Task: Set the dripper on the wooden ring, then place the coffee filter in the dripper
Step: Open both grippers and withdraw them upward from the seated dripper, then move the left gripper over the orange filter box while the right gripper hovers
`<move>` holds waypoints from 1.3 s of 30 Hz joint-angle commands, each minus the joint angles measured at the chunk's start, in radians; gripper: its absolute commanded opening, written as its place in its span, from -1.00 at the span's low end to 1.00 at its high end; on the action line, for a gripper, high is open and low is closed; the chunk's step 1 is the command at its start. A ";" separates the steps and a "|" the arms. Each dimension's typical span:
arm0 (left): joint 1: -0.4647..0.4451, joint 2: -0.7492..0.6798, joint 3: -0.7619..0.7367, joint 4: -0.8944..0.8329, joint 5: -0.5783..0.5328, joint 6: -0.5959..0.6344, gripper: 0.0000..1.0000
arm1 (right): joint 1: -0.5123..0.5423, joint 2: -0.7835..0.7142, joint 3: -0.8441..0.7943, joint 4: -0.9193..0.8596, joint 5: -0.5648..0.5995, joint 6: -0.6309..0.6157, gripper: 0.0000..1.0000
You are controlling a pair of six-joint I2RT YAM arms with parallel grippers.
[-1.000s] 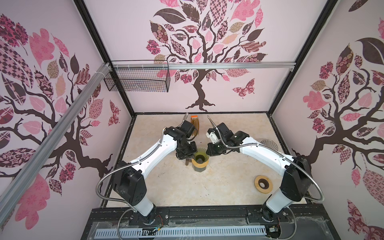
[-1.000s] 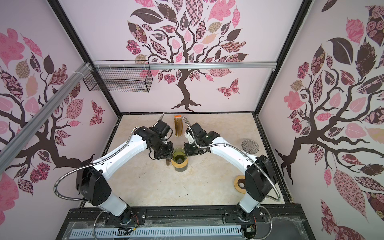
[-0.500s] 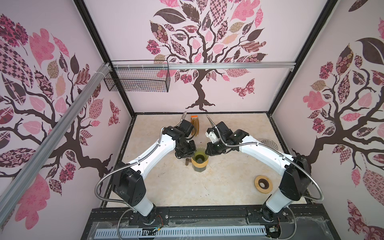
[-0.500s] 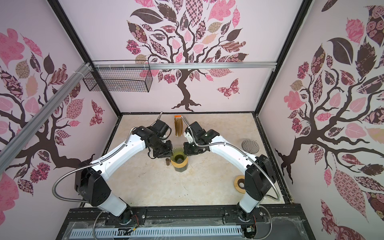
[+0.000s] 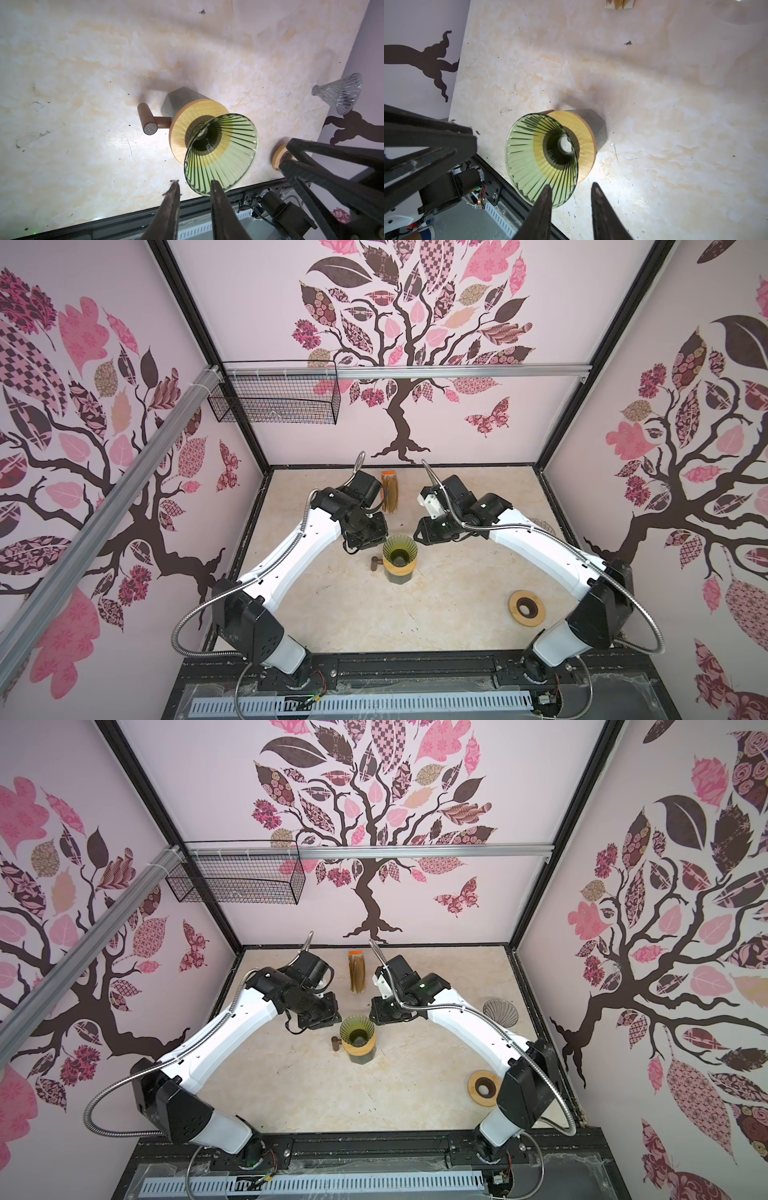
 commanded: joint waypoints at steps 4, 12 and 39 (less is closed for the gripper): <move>0.015 -0.008 0.187 -0.055 -0.088 0.045 -0.37 | -0.004 -0.165 0.025 -0.046 0.062 -0.031 -0.13; 0.043 0.113 0.363 -0.037 -0.128 0.077 -0.34 | -0.004 -0.270 0.027 -0.118 0.091 -0.061 0.22; 0.142 0.763 0.873 0.146 -0.136 0.234 -0.45 | -0.004 -0.346 -0.085 -0.266 0.111 -0.072 1.00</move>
